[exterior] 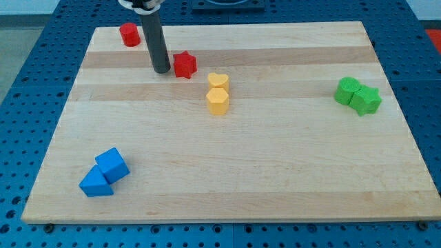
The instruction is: Move the red star above the yellow heart
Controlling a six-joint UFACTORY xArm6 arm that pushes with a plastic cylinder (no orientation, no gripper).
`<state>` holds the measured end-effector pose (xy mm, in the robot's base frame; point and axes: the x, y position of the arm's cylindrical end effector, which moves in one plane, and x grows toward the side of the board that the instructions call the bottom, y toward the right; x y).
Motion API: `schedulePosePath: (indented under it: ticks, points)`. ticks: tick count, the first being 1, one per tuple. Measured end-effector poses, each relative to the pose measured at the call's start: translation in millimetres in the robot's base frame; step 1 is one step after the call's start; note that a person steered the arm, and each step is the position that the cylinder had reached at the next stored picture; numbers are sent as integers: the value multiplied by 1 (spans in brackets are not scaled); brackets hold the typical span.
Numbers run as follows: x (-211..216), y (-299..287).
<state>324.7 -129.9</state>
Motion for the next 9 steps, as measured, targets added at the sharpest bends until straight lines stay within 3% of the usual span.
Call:
schedulePosePath:
  ticks: [3,7,9]
  points:
    - [-4,56]
    - [-32,64]
    - [-12,88]
